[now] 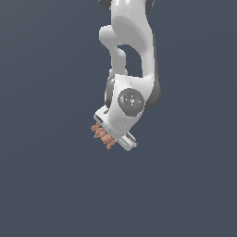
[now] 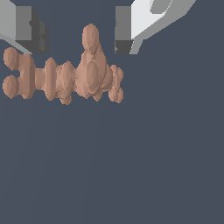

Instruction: Pick up the object and move it to a goal position.

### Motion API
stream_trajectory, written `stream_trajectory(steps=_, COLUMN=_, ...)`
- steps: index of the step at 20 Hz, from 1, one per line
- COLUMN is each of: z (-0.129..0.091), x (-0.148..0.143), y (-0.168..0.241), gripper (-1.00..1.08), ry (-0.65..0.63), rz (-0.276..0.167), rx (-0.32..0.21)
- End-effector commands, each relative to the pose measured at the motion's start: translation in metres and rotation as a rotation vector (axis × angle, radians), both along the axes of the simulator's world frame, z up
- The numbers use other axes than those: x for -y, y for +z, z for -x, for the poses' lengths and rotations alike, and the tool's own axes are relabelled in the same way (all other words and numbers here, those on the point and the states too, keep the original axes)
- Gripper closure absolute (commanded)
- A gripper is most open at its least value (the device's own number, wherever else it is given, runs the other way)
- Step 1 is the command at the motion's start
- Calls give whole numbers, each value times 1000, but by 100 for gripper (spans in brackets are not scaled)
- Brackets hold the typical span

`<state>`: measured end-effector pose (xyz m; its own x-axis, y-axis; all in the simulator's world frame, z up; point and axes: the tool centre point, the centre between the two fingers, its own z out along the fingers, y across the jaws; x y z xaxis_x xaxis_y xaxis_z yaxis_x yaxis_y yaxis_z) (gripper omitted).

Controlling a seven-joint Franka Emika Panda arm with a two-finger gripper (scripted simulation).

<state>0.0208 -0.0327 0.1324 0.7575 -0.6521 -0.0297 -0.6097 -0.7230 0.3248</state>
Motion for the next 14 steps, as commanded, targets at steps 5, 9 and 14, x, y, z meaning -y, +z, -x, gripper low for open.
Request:
stream_trajectory(steps=5, z=-3, x=1, y=-2, gripper=-20, ry=-83, rz=57, rx=-1)
stream_trajectory(steps=9, z=-4, x=1, y=-3, gripper=-20, ry=-109, rz=76, rx=-1)
stream_trajectory(steps=14, z=-4, x=1, y=-3, gripper=-20, ry=-114, rz=79, rx=-1)
